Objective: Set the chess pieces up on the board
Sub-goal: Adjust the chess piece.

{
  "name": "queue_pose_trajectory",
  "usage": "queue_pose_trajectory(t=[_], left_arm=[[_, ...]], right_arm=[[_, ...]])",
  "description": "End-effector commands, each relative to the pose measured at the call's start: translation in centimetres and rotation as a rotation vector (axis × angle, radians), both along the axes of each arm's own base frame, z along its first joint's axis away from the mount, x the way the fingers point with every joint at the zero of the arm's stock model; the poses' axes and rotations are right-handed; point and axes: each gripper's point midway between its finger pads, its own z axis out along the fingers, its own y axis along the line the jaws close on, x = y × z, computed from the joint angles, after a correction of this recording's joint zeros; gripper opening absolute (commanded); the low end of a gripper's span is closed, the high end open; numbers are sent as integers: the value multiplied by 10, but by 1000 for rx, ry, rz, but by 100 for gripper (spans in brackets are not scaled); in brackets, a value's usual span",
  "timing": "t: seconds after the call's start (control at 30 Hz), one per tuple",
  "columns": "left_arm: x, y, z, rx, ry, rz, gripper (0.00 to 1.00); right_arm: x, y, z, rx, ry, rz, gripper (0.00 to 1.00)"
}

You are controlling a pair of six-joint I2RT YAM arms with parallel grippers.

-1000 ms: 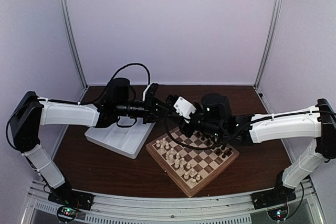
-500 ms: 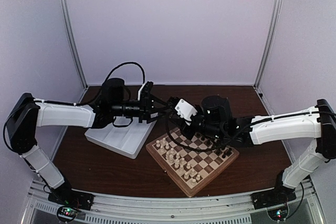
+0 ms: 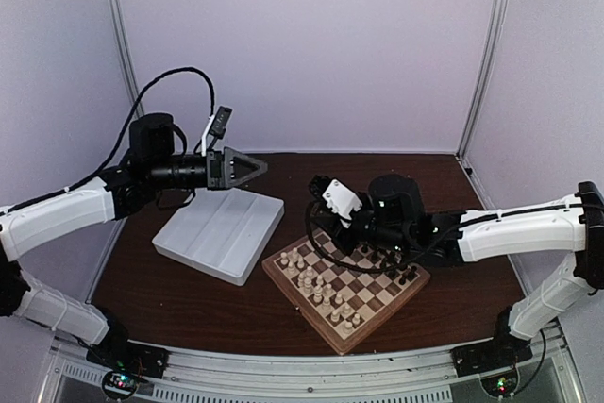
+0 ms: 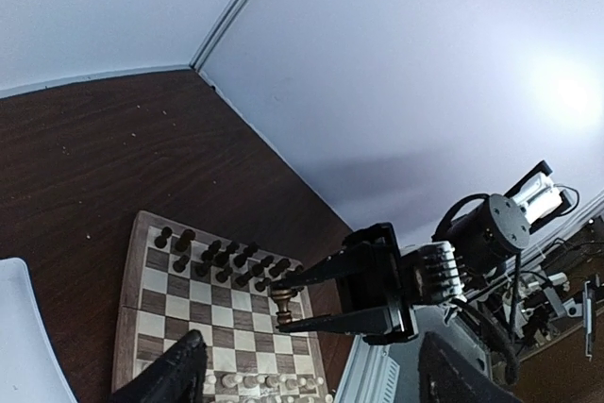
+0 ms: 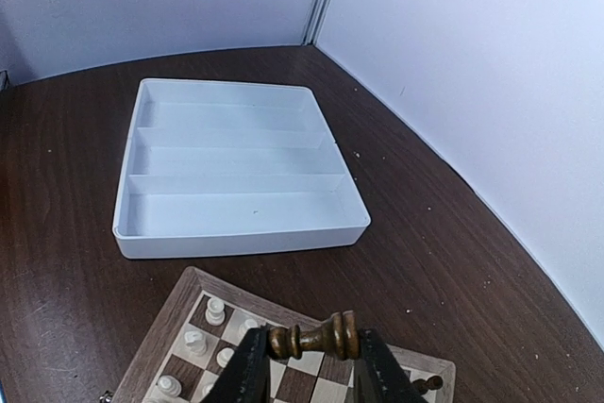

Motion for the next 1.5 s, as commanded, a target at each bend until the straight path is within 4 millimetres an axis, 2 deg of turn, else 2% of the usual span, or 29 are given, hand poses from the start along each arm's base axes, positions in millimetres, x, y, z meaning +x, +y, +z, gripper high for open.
queue_pose_trajectory(t=[0.0,0.23,0.3,0.47,0.57,0.77,1.13,1.3,1.47], left_arm=[[-5,15,9,102,-241,23,80],[0,28,12,114,-455,109,84],[-5,27,14,84,-541,101,91],[-6,31,9,55,-675,133,91],[-4,29,7,82,-711,115,90],[-25,22,9,63,-888,6,89],[-46,4,-7,68,-1179,-178,86],[-38,-7,-15,73,-1255,-213,86],[-33,-20,-23,50,-1267,-272,80]], right_arm=[[-6,-4,6,26,42,-4,12],[-2,-9,9,47,84,-22,11],[0,-11,12,62,103,-25,11],[3,-13,21,99,158,-18,11],[4,-14,28,119,180,-16,11],[2,-13,45,175,256,-5,11],[-22,2,61,323,551,113,11],[-20,9,65,419,717,157,10],[-12,15,80,543,848,211,10]])
